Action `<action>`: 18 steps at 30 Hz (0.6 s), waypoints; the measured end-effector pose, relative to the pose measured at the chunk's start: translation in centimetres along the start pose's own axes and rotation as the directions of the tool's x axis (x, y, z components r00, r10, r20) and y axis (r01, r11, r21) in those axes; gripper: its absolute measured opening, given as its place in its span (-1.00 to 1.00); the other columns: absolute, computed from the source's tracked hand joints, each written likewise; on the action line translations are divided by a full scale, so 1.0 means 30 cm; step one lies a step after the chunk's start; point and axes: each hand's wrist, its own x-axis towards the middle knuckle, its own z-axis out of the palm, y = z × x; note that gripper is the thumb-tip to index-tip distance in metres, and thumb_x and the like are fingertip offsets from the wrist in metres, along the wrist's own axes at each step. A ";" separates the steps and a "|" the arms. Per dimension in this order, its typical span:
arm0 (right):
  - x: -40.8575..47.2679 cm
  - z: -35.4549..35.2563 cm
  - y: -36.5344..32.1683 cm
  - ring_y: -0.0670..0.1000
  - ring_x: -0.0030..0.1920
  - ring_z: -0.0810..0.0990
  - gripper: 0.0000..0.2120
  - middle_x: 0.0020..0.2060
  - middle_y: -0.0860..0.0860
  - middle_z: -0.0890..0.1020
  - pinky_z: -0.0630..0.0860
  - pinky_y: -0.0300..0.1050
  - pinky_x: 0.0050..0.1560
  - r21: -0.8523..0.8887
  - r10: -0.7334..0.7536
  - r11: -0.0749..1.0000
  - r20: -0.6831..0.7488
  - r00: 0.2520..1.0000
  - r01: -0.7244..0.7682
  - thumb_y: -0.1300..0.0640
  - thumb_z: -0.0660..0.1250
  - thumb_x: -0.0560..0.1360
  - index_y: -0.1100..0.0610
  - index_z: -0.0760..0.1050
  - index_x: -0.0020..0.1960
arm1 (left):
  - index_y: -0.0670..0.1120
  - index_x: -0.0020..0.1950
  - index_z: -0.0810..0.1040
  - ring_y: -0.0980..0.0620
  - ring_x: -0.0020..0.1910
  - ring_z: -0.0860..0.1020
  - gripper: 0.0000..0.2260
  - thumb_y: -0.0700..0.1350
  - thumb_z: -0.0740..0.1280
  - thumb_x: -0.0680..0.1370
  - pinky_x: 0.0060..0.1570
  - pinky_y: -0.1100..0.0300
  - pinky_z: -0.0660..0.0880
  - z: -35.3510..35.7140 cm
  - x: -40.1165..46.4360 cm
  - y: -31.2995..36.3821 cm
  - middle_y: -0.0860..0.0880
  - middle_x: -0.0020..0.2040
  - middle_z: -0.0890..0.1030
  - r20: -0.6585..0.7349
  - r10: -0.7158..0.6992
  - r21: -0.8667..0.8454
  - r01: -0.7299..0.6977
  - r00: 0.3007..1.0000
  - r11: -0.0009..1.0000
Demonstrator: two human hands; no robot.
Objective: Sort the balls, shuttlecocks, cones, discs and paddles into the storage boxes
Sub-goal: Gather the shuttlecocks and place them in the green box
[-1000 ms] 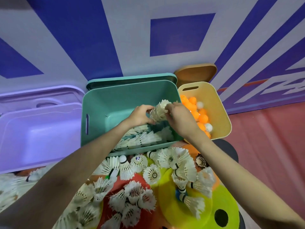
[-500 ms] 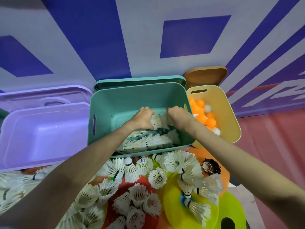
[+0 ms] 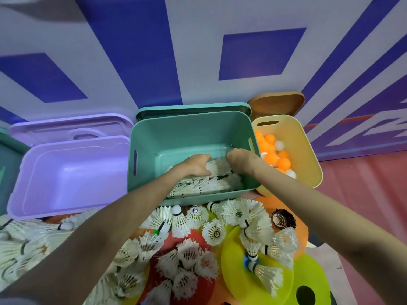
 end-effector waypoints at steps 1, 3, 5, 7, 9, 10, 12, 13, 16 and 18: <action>-0.007 0.000 -0.008 0.14 0.25 0.51 -0.72 0.26 0.19 0.50 0.46 -0.07 0.17 0.006 -0.007 1.000 0.007 1.000 0.007 0.25 0.06 0.63 0.28 0.39 0.28 | -0.13 0.49 0.26 -0.09 0.39 0.37 -0.41 -0.04 0.37 0.52 0.32 0.06 0.36 -0.001 -0.009 0.004 -0.11 0.44 0.39 -0.003 -0.004 0.015 0.004 1.000 1.000; -0.020 -0.003 -0.022 0.14 0.26 0.49 -0.71 0.27 0.21 0.47 0.45 -0.09 0.18 0.006 -0.012 1.000 -0.001 1.000 0.012 0.25 0.04 0.63 0.27 0.35 0.31 | -0.14 0.49 0.28 -0.10 0.39 0.37 -0.43 -0.03 0.36 0.53 0.33 0.06 0.36 -0.009 -0.028 0.012 -0.12 0.44 0.39 -0.002 0.001 0.043 0.000 1.000 0.999; -0.035 -0.015 -0.032 0.15 0.24 0.50 -0.71 0.25 0.22 0.48 0.45 -0.08 0.17 0.011 0.012 1.000 -0.023 1.000 -0.011 0.27 0.06 0.61 0.26 0.38 0.29 | -0.15 0.47 0.30 -0.10 0.38 0.38 -0.45 -0.02 0.36 0.53 0.33 0.05 0.36 -0.024 -0.053 0.017 -0.13 0.42 0.40 -0.015 0.011 0.062 -0.010 1.000 0.998; -0.053 -0.029 -0.035 0.17 0.21 0.52 -0.73 0.22 0.22 0.50 0.46 -0.05 0.16 0.037 0.011 0.999 -0.067 0.998 -0.008 0.27 0.08 0.59 0.26 0.41 0.25 | -0.13 0.47 0.32 -0.10 0.39 0.36 -0.46 -0.02 0.36 0.53 0.34 0.06 0.34 -0.039 -0.096 0.019 -0.12 0.43 0.40 -0.062 0.016 0.067 -0.012 0.998 0.998; -0.084 -0.040 -0.035 0.20 0.17 0.54 -0.76 0.18 0.23 0.52 0.47 0.00 0.14 0.068 0.002 0.998 -0.093 0.996 0.005 0.24 0.13 0.58 0.26 0.44 0.19 | -0.10 0.43 0.37 -0.09 0.37 0.38 -0.52 -0.01 0.35 0.54 0.32 0.06 0.34 -0.052 -0.157 0.024 -0.11 0.40 0.42 -0.138 0.026 0.067 -0.017 0.990 0.998; -0.109 -0.043 -0.036 0.21 0.16 0.54 -0.77 0.15 0.24 0.53 0.47 0.02 0.14 0.096 -0.010 0.995 -0.110 0.994 0.021 0.21 0.16 0.57 0.26 0.45 0.17 | -0.09 0.40 0.40 -0.09 0.35 0.39 -0.56 -0.02 0.35 0.55 0.31 0.06 0.35 -0.053 -0.195 0.028 -0.10 0.38 0.43 -0.192 0.036 0.066 -0.023 0.981 0.998; -0.176 -0.046 -0.041 0.21 0.13 0.54 -0.75 0.12 0.22 0.53 0.47 0.02 0.13 0.153 -0.041 0.986 -0.171 0.984 0.068 0.14 0.23 0.56 0.25 0.44 0.19 | -0.09 0.35 0.45 -0.09 0.32 0.41 -0.63 -0.07 0.33 0.55 0.29 0.05 0.35 -0.042 -0.281 0.043 -0.09 0.33 0.47 -0.344 0.079 0.062 -0.061 0.936 0.996; -0.216 -0.043 -0.045 0.21 0.12 0.55 -0.71 0.12 0.21 0.52 0.47 0.02 0.12 0.177 -0.051 0.980 -0.219 0.974 0.091 0.12 0.25 0.56 0.24 0.43 0.23 | -0.09 0.32 0.47 -0.08 0.30 0.44 -0.66 -0.10 0.32 0.56 0.27 0.06 0.37 -0.030 -0.325 0.053 -0.09 0.30 0.49 -0.434 0.112 0.054 -0.098 0.894 0.994; -0.355 -0.016 -0.053 0.19 0.10 0.54 -0.63 0.15 0.17 0.50 0.47 0.00 0.09 0.253 -0.052 0.953 -0.399 0.915 0.165 0.13 0.25 0.57 0.22 0.38 0.33 | -0.11 0.25 0.52 -0.02 0.19 0.50 -0.74 -0.18 0.30 0.55 0.19 0.10 0.42 0.025 -0.456 0.096 -0.04 0.19 0.56 -0.663 0.181 -0.002 -0.243 0.727 0.970; -0.445 0.020 -0.046 0.17 0.07 0.54 -0.67 0.10 0.15 0.52 0.48 0.04 0.06 0.311 -0.033 0.925 -0.509 0.860 0.219 0.15 0.25 0.56 0.22 0.42 0.30 | -0.14 0.18 0.55 0.00 0.10 0.53 -0.79 -0.22 0.30 0.55 0.13 0.10 0.46 0.070 -0.526 0.133 -0.04 0.10 0.59 -0.738 0.227 0.005 -0.331 0.635 0.944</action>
